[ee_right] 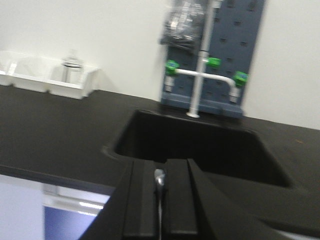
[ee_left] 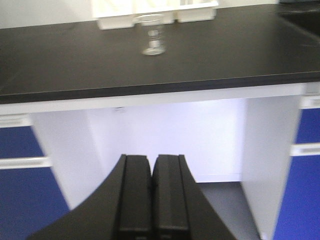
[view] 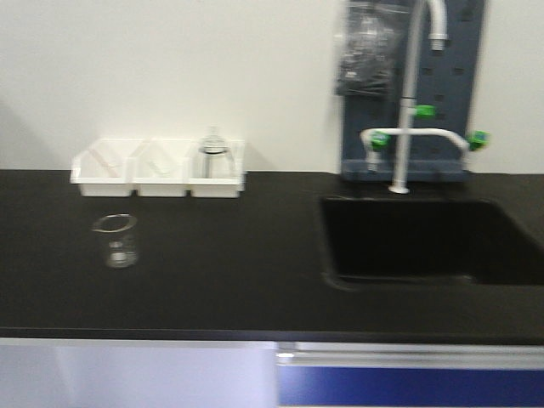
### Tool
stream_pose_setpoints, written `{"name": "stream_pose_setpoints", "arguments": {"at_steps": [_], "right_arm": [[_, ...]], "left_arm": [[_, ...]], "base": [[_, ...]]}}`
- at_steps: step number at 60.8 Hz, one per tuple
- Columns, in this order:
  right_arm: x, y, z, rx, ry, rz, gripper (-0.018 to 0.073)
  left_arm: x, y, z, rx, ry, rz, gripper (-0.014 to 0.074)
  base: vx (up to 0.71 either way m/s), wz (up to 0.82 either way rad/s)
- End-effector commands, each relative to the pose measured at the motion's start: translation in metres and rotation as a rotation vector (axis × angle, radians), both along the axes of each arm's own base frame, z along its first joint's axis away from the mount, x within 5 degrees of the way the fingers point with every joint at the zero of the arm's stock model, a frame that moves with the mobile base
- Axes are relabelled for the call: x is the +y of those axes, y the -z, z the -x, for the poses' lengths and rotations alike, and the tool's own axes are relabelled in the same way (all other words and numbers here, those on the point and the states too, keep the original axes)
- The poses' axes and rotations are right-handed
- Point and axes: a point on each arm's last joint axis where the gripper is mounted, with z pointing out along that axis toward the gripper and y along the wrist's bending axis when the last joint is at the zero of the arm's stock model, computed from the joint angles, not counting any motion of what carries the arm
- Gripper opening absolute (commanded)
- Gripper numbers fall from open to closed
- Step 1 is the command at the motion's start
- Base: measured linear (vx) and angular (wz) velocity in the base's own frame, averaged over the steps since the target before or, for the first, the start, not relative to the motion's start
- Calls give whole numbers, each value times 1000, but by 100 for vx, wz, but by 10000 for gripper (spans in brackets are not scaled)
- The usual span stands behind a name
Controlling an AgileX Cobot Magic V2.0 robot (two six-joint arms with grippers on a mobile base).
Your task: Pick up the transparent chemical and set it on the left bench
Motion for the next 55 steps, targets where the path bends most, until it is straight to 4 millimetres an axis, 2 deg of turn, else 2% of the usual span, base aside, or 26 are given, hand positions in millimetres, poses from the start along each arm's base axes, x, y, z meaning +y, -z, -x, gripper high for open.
{"name": "stream_pose_setpoints", "arguments": {"at_steps": [1, 28, 55], "right_arm": [[2, -17, 0, -100, -25, 3, -7], [2, -17, 0, -100, -25, 3, -7], [2, -17, 0, -100, -25, 3, -7]], "left_arm": [[0, -3, 1, -81, 1, 14, -4], [0, -3, 1, -81, 1, 14, -4], [0, -3, 1, -81, 1, 14, -4]], "base": [[21, 74], [23, 57], [31, 16]]}}
